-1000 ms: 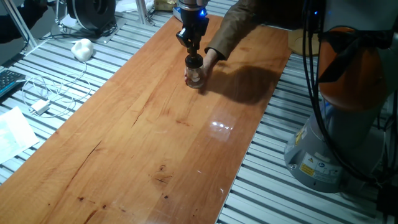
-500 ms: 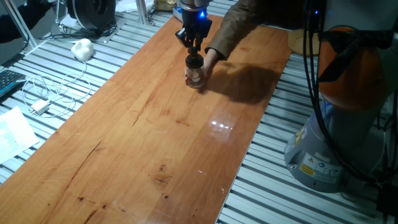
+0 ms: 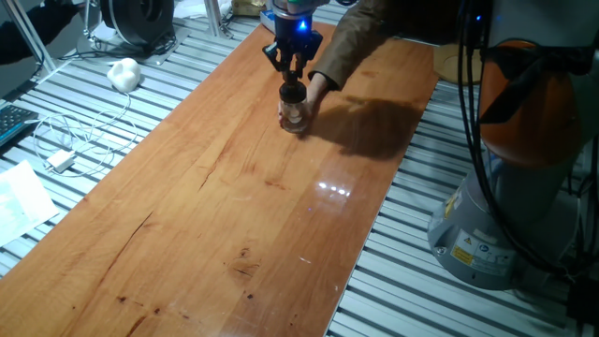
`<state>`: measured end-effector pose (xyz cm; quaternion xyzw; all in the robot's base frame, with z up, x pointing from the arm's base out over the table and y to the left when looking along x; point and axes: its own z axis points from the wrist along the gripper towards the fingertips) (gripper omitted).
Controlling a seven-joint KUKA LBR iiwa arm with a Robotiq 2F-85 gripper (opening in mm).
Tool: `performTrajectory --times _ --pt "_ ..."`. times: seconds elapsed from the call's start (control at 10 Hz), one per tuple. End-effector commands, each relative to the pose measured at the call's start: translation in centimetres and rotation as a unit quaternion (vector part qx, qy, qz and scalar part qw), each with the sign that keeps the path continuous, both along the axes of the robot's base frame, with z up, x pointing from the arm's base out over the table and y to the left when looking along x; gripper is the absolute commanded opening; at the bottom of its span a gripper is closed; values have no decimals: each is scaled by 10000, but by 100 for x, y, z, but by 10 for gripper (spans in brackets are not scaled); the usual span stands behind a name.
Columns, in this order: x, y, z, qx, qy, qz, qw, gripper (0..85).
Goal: Screw the lid onto the jar
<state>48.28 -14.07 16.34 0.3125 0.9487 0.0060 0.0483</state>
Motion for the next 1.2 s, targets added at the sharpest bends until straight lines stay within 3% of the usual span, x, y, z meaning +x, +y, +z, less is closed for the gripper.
performTrajectory --times 0.0,0.3,0.7,0.8,0.9,1.0,1.1 --pt "4 4 3 0 -45 -1219 9925 0" --pt "-4 32 -10 -114 -232 -1864 9821 0" --pt "-1 35 -11 -116 -79 -2010 9795 0" --pt "10 47 -7 -119 -18 -2037 9790 170" --pt "31 68 3 -134 31 -2078 9781 170" --pt "51 86 12 -137 52 -2102 9776 340" --pt "70 100 19 -147 65 -2103 9775 340"
